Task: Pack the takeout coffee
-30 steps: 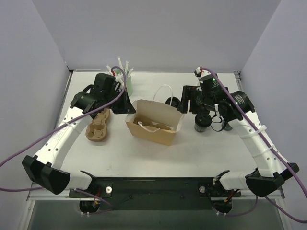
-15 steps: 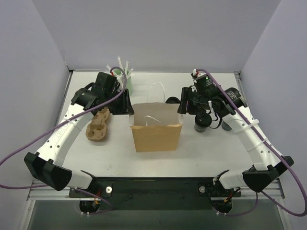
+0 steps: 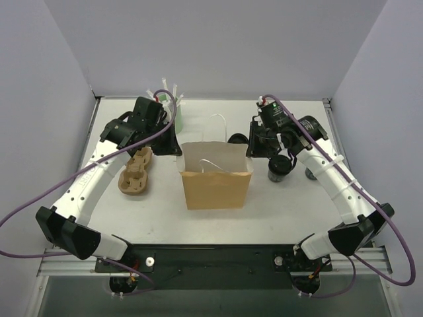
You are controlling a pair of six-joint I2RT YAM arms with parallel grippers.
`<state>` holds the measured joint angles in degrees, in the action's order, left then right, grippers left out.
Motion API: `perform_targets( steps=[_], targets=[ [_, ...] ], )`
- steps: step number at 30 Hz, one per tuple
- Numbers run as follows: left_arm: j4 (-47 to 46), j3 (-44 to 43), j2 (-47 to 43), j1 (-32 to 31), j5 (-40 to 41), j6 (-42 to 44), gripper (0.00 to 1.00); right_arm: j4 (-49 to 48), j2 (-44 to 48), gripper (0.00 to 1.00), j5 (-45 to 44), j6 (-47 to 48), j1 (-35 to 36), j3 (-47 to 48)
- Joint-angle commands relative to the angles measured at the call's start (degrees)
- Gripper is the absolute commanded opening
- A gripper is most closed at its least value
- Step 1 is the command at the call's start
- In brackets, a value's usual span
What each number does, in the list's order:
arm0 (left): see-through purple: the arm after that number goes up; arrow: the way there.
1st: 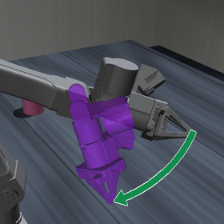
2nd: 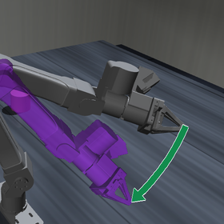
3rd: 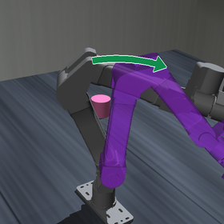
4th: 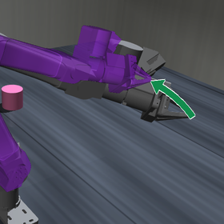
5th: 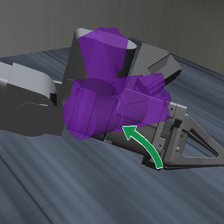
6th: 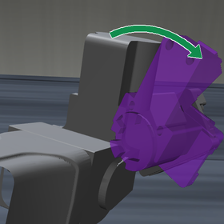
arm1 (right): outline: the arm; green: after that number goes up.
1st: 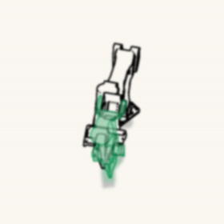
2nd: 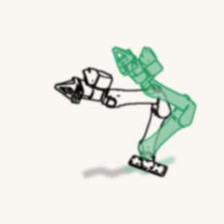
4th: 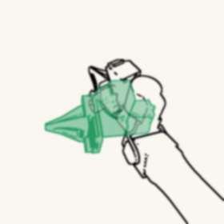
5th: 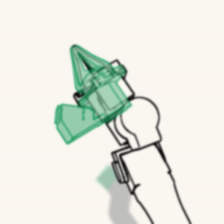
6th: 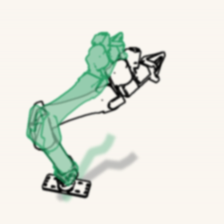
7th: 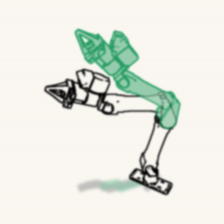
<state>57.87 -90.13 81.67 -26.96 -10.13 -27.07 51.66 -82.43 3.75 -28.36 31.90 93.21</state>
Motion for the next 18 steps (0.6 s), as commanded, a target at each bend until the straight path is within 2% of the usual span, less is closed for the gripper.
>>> perform_targets(
  steps=[1, 6, 11, 15, 18],
  targets=[
    [-4.85, -1.98, -0.89, -0.29, -2.69, 2.02, 0.00, 2.30, 0.96, 0.26, 0.21, -0.12, -0.35, 6.52],
    [-12.32, 5.38, -6.95, -0.29, -3.23, 5.35, 0.00, 2.39, 5.34, 0.41, 0.82, -0.73, -2.19, 9.09],
    [-27.61, 16.36, -16.96, -0.46, -7.62, 8.70, 0.00, 2.31, 9.56, 0.57, -2.33, 0.94, -4.47, 5.33],
    [-38.14, 27.77, -24.00, -0.72, -11.38, 10.01, 0.00, 1.70, 13.52, 0.57, -8.40, 1.29, -5.09, -0.56],
    [-44.66, 33.68, -30.06, -0.99, -12.55, 11.78, 0.00, 0.82, 15.98, 0.57, -8.41, 1.73, -6.06, -5.30]
  ],
)
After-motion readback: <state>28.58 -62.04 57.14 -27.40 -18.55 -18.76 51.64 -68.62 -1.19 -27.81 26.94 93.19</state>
